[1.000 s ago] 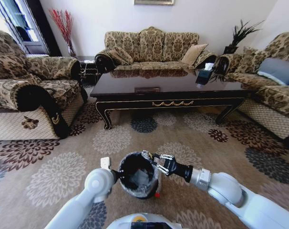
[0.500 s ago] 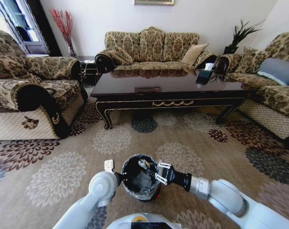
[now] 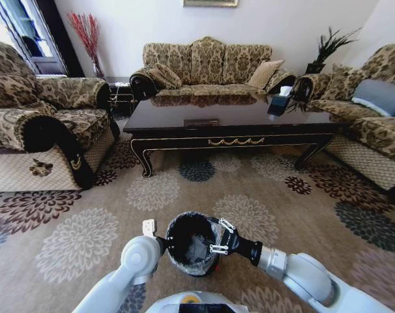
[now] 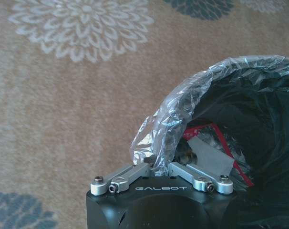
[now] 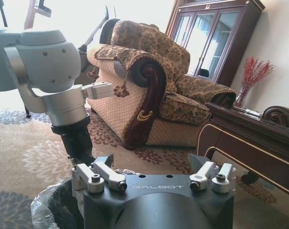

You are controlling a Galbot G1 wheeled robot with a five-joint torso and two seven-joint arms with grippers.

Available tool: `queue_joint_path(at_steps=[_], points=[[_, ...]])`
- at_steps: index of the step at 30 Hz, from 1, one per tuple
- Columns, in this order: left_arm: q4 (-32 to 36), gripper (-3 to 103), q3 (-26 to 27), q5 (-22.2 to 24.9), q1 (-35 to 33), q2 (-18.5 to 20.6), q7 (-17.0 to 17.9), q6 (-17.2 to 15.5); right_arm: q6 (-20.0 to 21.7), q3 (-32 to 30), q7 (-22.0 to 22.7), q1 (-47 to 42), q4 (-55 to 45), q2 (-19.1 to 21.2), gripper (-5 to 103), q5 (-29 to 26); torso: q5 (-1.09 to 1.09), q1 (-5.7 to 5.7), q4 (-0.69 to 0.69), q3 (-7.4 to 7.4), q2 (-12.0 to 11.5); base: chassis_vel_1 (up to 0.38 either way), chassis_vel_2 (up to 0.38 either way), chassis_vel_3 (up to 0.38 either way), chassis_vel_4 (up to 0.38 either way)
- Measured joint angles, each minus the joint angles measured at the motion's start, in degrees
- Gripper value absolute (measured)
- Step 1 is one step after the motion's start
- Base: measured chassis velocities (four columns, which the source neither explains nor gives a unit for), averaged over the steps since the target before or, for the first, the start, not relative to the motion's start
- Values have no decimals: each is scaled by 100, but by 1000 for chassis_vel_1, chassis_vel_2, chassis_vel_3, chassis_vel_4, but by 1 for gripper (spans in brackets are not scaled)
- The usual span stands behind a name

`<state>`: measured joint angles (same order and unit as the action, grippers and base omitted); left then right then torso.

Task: Move to the front of the table and pick up the trash from the floor, then place it into the trash bin.

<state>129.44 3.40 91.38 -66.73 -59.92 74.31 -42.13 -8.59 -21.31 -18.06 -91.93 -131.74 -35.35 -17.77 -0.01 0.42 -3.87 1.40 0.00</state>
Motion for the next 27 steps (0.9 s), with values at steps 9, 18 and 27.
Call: queue_joint_path(at_steps=[9,18,27], points=[[-118,0,601,295,-18,612,-183,1,-27,-65,24,-105,36,-237,100,83,0,0,0,0,0,0,0,0,0],[-350,0,1509,793,-5,911,-273,1,-83,-83,17,-199,141,-456,100,306,0,1,0,1,0,26,-20,-24,22],[-700,0,2010,1055,-34,1097,-366,0,-142,-39,8,-285,342,-693,100,459,-1,1,0,1,0,167,-153,-159,182]])
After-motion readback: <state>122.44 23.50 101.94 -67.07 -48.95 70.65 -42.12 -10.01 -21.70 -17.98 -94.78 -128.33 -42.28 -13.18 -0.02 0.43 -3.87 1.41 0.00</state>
